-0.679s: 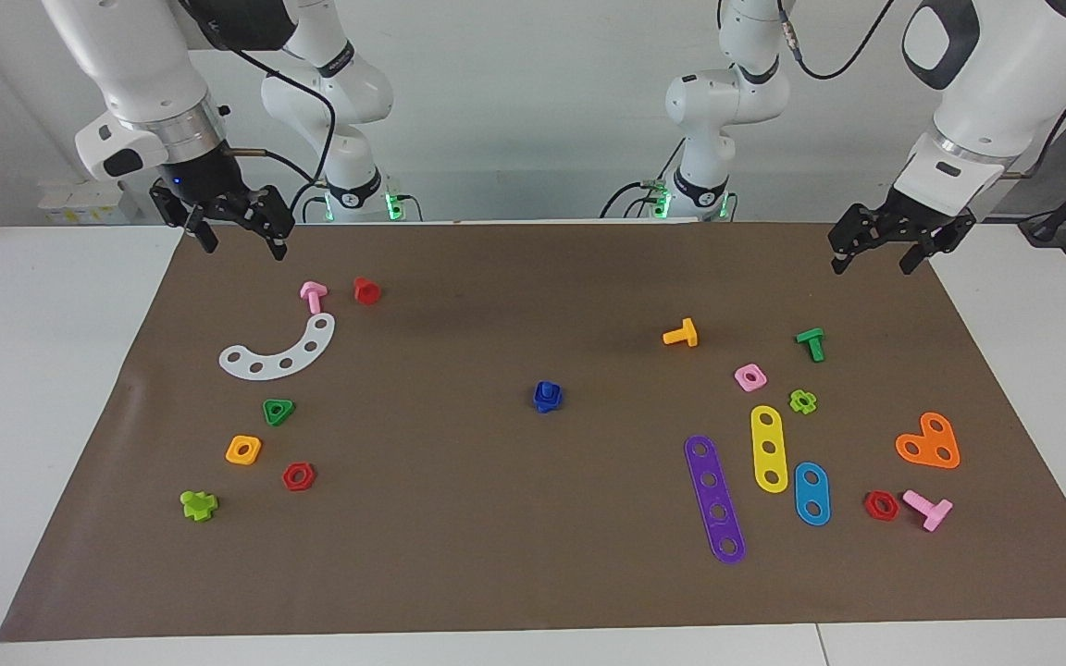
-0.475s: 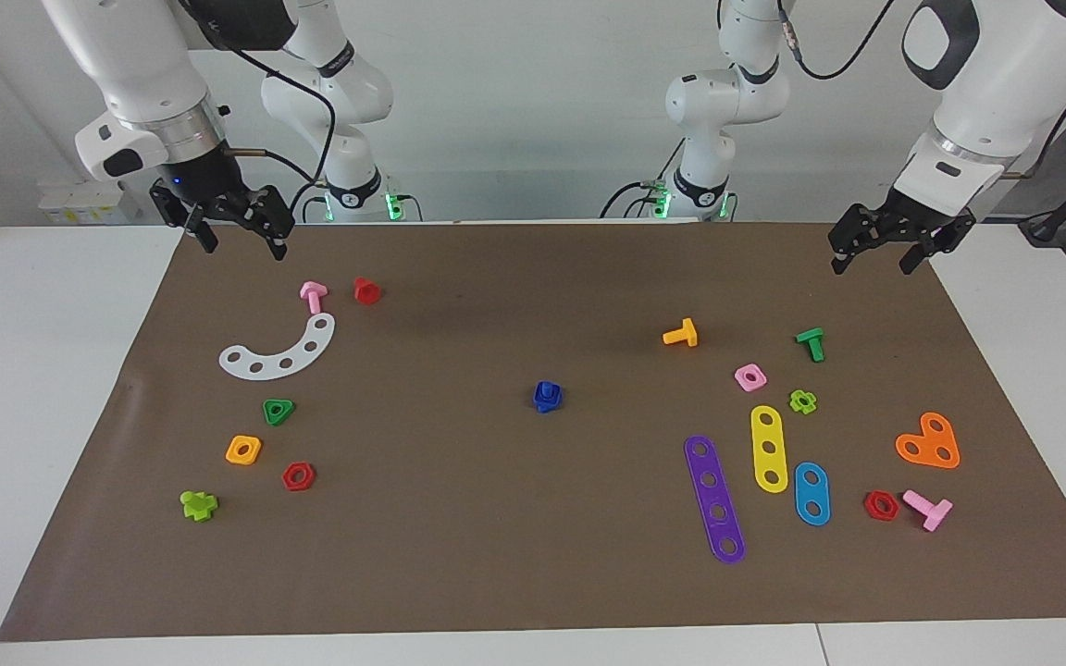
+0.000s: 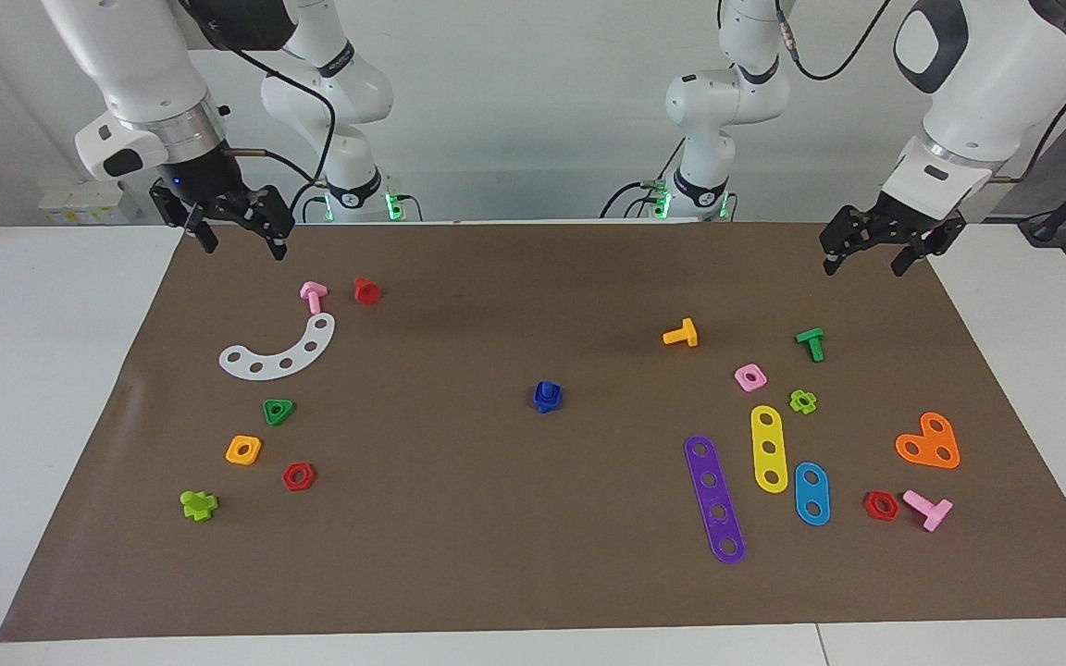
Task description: Unscrew and place screws in storage area
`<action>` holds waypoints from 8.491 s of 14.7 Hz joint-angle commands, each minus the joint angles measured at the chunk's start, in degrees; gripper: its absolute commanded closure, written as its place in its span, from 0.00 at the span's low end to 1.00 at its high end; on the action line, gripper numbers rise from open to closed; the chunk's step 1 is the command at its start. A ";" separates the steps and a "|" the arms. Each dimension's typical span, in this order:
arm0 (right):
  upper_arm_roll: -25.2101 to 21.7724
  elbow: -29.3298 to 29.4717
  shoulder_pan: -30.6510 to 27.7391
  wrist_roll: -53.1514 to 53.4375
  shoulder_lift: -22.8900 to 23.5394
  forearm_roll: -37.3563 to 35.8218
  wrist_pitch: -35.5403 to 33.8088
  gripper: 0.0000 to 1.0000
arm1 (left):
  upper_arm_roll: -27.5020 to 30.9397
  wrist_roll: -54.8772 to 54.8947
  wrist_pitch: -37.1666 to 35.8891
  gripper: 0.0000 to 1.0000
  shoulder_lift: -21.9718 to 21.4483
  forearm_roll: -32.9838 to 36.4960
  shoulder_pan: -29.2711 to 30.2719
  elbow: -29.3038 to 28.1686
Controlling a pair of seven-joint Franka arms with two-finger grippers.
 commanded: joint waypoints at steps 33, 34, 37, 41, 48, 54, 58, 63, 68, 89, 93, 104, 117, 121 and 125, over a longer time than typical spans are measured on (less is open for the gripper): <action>0.11 0.36 -0.39 0.24 -0.03 1.05 -0.95 0.00 | 0.49 -34.26 36.89 0.05 25.67 4.84 -33.51 -2.77; 0.20 0.36 -0.39 0.24 -0.03 1.05 -0.95 0.00 | 0.49 -34.17 37.07 0.06 25.84 4.84 -33.60 -2.95; 0.20 0.36 -0.39 0.24 -0.03 1.05 -0.95 0.00 | 0.49 -33.82 37.42 0.08 25.85 5.27 -34.21 -3.82; 0.20 0.36 -0.30 0.24 -0.03 1.05 -0.95 0.00 | 0.41 -33.21 38.65 0.10 26.37 5.63 -34.65 -4.53; 0.20 0.36 -0.39 0.24 -0.03 1.05 -0.95 0.00 | 0.41 -30.74 41.11 0.15 27.52 6.16 -35.09 -6.37; 0.11 0.36 -0.30 0.24 -0.03 1.05 -0.95 0.00 | 0.14 -28.63 41.29 0.19 27.78 5.89 -35.09 -6.73; 0.11 0.36 -0.39 0.24 -0.03 1.05 -0.95 0.00 | 0.05 -28.63 41.20 0.23 27.78 5.89 -35.18 -6.82; 0.20 0.36 -0.39 0.24 -0.03 1.05 -0.95 0.00 | 0.05 -28.63 41.03 0.34 27.69 5.80 -35.27 -7.17; 0.11 0.36 -0.39 0.24 -0.03 1.05 -0.95 0.00 | 0.05 -28.63 40.76 0.41 27.69 5.89 -35.27 -7.08; 0.20 0.36 -0.30 0.33 -0.03 1.05 -0.95 0.00 | 0.05 -28.63 32.78 0.57 27.87 5.63 -34.30 -1.81; 0.20 0.36 -0.30 0.24 -0.03 1.05 -0.95 0.00 | -0.03 -28.54 26.89 0.57 27.78 4.58 -34.12 2.66; 0.20 0.36 -0.30 0.33 -0.03 1.05 -0.95 0.00 | 0.14 -13.20 21.07 0.57 23.57 1.50 -22.80 2.87; 0.20 0.36 -0.30 0.24 -0.03 1.05 -0.95 0.00 | 0.14 6.26 36.98 0.05 15.91 1.41 -12.77 -20.35; 0.20 0.36 -0.30 0.24 -0.03 1.05 -0.95 0.00 | -0.03 6.44 34.28 0.00 15.30 1.32 -10.32 -17.37; 0.03 0.36 -0.39 0.59 -0.03 1.05 -1.04 0.00 | 0.14 15.11 25.75 0.00 10.31 -6.21 -2.51 -14.90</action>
